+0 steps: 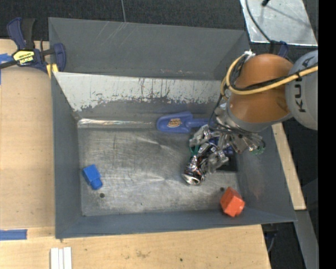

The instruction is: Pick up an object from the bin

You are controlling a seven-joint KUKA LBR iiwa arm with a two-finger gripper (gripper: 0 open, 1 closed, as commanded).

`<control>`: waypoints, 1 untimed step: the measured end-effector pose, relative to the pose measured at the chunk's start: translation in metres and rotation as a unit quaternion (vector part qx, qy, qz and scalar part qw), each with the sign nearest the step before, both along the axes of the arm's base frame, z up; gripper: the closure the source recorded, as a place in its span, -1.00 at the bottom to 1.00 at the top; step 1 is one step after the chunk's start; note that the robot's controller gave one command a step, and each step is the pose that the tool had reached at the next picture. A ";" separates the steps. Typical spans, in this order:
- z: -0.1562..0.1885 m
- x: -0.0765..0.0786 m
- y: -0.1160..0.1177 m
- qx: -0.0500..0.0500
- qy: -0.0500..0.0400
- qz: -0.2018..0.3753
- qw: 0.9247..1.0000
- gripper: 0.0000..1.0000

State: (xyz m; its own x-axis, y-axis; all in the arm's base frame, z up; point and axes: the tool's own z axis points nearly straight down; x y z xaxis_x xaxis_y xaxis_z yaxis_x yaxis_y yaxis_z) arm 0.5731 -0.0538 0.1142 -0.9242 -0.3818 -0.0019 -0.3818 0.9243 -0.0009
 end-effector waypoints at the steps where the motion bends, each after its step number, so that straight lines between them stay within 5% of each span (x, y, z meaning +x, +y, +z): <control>1: 0.016 -0.001 0.000 0.000 0.002 0.000 1.000 1.00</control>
Offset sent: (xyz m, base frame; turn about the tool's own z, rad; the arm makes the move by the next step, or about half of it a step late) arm 0.0001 0.0001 0.0833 0.0000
